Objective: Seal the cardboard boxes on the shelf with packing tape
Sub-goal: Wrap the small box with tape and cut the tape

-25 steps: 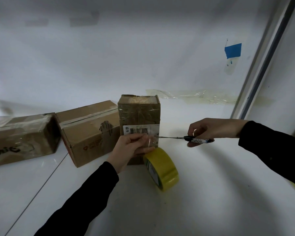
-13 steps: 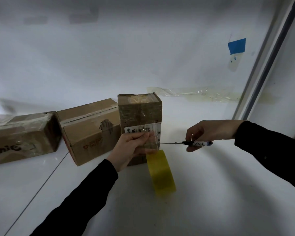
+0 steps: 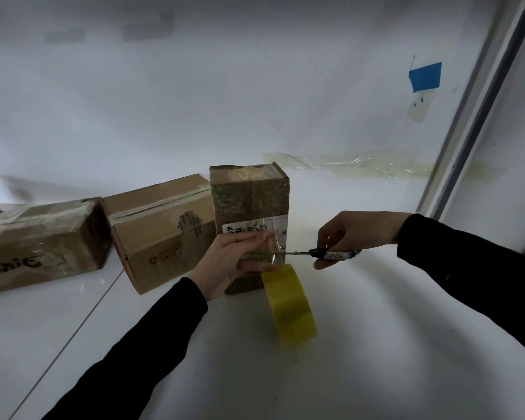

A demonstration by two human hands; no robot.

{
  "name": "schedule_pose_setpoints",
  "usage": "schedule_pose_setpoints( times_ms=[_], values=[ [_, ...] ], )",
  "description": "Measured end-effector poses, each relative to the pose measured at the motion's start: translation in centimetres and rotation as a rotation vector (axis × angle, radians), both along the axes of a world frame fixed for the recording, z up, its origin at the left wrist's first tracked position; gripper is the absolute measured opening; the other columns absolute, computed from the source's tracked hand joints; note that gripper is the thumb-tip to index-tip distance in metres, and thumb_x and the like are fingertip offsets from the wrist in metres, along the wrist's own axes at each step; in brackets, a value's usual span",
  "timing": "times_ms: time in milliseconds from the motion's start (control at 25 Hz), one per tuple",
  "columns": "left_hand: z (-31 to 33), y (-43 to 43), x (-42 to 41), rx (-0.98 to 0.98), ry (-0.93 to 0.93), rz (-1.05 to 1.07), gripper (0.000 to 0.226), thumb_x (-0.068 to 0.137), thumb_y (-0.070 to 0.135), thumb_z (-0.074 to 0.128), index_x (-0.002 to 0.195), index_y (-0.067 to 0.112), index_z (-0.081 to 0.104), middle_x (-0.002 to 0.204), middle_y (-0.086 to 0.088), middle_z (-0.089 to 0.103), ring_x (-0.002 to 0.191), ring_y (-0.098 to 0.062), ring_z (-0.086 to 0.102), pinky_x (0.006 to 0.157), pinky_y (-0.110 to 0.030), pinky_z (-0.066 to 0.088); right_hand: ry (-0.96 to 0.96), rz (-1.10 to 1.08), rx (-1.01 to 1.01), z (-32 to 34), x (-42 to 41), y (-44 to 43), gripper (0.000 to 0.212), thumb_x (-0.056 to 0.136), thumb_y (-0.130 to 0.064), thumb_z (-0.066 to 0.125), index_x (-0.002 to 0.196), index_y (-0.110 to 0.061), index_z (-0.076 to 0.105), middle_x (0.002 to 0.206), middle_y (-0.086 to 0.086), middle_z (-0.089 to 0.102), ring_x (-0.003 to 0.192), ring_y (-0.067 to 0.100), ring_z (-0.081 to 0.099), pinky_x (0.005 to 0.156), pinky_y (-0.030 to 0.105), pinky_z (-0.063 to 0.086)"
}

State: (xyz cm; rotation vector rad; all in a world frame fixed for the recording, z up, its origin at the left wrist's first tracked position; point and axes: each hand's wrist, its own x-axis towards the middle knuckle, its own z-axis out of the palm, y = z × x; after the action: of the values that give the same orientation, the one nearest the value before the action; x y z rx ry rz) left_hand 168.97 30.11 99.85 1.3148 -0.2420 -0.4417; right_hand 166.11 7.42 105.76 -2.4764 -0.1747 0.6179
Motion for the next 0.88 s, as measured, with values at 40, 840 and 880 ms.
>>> schedule_pose_setpoints(
  times_ms=[40,840,880],
  values=[
    [0.0,0.0,0.0,-0.007,0.005,0.000,0.023,0.091,0.006,0.051,0.108,0.000,0.065,0.109,-0.010,0.070,0.092,-0.020,0.070,0.074,-0.041,0.059,-0.002,0.005,0.000,-0.1,0.0,0.0,0.062,0.046,-0.060,0.071,0.083,-0.011,0.067,0.082,0.016,0.065,0.071,0.017,0.040,0.065,0.029,0.032],
    [0.7,0.0,0.0,-0.037,0.036,-0.010,0.021,0.090,0.011,0.052,0.104,0.003,0.066,0.109,-0.007,0.071,0.097,-0.023,0.069,0.064,-0.038,0.060,0.230,-0.040,-0.287,1.8,-2.8,-4.6,0.033,0.066,-0.060,0.068,0.063,-0.029,0.060,0.059,-0.013,0.046,0.057,0.012,0.034,0.055,0.022,0.027],
    [0.7,0.0,0.0,-0.037,0.033,-0.013,0.021,0.090,0.011,0.052,0.103,0.003,0.067,0.109,-0.007,0.071,0.099,-0.023,0.068,0.064,-0.038,0.060,0.168,-0.100,-0.359,1.8,-3.4,-6.1,0.041,0.060,-0.064,0.070,0.066,-0.026,0.059,0.058,-0.013,0.049,0.058,0.012,0.039,0.055,0.023,0.031]
  ],
)
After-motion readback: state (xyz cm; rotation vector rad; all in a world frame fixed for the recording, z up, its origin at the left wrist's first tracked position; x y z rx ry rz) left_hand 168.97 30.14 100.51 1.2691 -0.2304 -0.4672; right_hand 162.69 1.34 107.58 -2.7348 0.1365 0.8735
